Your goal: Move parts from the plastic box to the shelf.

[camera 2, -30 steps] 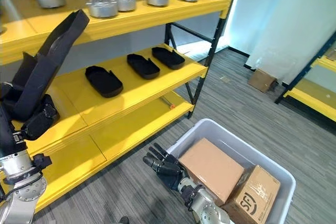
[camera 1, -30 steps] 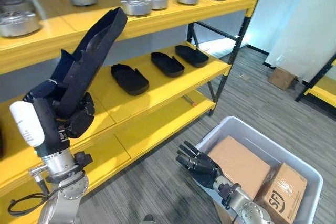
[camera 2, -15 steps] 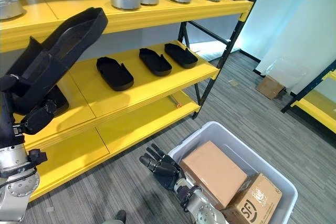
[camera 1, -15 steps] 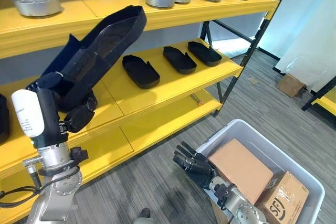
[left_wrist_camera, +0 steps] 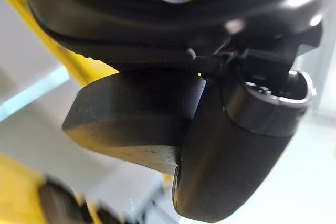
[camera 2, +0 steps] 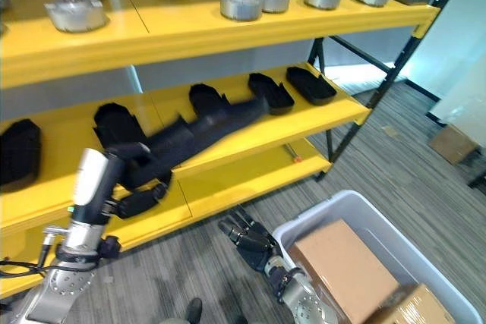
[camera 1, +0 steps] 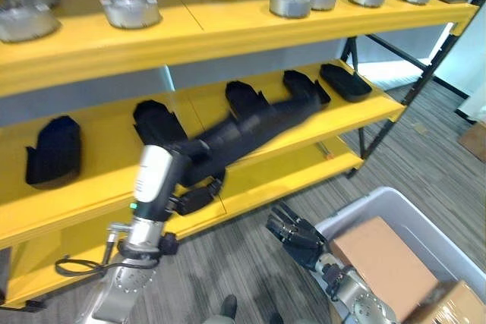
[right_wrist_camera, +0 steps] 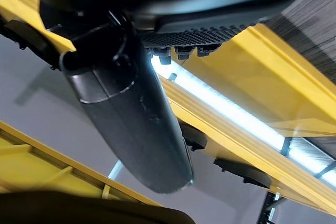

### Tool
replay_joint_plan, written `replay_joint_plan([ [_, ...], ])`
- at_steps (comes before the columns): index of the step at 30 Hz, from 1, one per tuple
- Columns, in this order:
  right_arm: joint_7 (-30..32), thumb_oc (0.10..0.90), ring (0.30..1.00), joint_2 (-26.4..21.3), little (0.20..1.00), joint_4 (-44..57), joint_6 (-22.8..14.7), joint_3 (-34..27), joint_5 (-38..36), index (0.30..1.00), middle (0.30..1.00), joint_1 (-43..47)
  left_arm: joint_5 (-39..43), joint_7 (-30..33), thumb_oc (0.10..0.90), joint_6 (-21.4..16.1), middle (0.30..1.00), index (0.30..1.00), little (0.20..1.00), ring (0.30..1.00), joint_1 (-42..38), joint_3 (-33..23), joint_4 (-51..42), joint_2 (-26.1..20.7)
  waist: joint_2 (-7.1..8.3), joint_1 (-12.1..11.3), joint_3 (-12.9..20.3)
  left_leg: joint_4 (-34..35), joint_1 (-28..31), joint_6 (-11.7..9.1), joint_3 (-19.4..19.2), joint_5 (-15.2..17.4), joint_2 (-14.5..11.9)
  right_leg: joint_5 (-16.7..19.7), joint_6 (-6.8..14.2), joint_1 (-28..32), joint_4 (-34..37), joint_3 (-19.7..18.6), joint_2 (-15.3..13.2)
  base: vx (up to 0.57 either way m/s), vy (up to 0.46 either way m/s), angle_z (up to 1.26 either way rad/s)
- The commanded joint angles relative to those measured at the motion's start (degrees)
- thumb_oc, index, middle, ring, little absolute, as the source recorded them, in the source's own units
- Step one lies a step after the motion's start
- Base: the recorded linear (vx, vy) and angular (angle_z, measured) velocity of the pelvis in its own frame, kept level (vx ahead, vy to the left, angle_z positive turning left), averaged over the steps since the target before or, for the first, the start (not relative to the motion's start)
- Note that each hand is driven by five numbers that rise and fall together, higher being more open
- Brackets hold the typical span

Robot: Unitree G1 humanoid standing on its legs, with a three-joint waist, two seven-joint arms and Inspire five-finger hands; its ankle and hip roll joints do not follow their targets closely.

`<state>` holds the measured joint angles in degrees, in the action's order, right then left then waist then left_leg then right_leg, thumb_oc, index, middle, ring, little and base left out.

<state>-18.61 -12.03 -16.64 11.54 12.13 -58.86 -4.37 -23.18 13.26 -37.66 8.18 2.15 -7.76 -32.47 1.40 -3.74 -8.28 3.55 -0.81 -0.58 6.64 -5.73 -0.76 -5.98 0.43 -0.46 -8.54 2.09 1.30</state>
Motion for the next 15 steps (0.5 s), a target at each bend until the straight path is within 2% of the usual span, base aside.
replay_joint_plan([
  [1, -3.5, 0.900, 1.000, 1.5, 1.000, 7.1, -3.2, 0.1, -5.3, 1.000, 1.000, 3.2, 6.0, 0.5, 0.400, -4.7, 0.300, 0.300, 0.300, 0.300, -8.6, -2.9, -4.9, -0.3, 0.46, 2.4, 3.8, 0.9, 4.6, 3.9, -1.3, 4.0, 5.7, 7.4, 3.3, 4.6, 7.6, -0.1, 0.9, 0.02, -0.037, -0.05],
  [9, -4.4, 0.900, 1.000, 1.4, 1.000, 6.3, -4.0, 1.3, -5.5, 1.000, 1.000, 2.9, 6.6, -0.4, 0.400, -4.0, 0.300, 0.300, 0.300, 0.300, -7.6, -1.3, -5.1, -1.1, -0.77, 2.8, 4.1, 1.0, 4.6, 3.7, -1.0, 4.0, 6.0, 7.4, 3.1, 5.0, 9.1, -0.4, 0.8, 0.01, -0.024, 0.04],
  [15, -4.5, 0.900, 1.000, 1.4, 1.000, 6.2, -4.7, 2.0, -5.7, 1.000, 1.000, 2.7, 4.7, 2.5, 0.400, -3.6, 0.300, 0.300, 0.300, 0.300, -6.8, -1.4, -5.5, -1.8, -1.47, 2.9, 3.4, 0.6, 4.4, 3.9, -1.1, 4.1, 5.9, 6.5, 2.7, 4.4, 7.7, -0.1, 0.7, 0.00, -0.029, 0.07],
])
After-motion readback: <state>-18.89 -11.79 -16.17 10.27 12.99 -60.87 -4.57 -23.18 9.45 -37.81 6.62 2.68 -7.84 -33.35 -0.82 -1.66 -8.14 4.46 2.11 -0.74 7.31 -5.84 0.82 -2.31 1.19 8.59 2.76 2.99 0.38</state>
